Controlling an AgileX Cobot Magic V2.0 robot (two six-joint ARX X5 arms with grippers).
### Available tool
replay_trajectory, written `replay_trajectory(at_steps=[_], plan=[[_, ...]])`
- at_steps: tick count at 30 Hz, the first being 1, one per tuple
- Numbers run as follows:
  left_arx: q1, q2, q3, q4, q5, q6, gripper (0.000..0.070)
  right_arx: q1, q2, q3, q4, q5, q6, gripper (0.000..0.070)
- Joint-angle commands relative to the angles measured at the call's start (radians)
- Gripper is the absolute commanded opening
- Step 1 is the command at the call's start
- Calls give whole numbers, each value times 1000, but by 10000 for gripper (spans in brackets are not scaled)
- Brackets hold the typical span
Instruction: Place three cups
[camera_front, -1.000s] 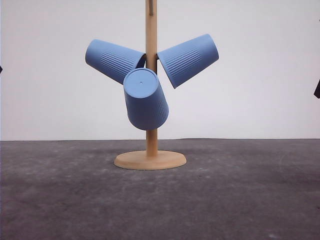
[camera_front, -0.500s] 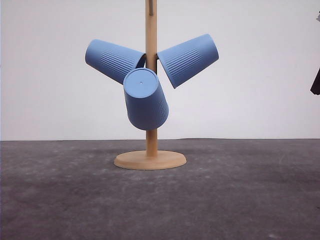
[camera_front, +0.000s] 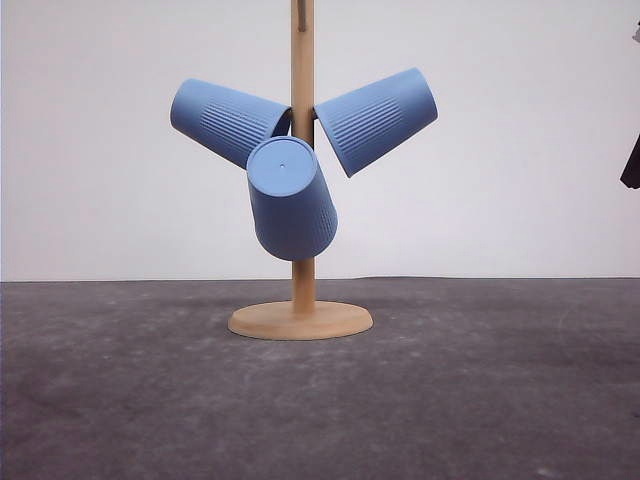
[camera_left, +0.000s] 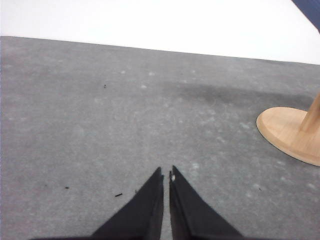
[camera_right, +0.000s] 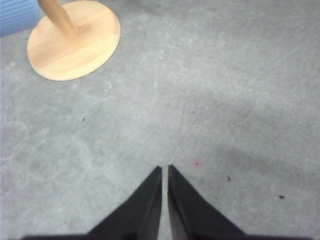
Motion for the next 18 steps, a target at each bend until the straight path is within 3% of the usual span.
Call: replay_trajectory(at_steps=[1, 16, 18], plan=[[-1, -2, -20, 16, 0, 8, 0, 0, 5, 12, 10, -2, 6, 16], [-2, 1, -20, 15, -2, 9, 0, 0, 5, 12, 10, -1, 5, 16], [-2, 1, -20, 15, -2, 9, 0, 1, 2, 12, 7, 1, -25, 16]])
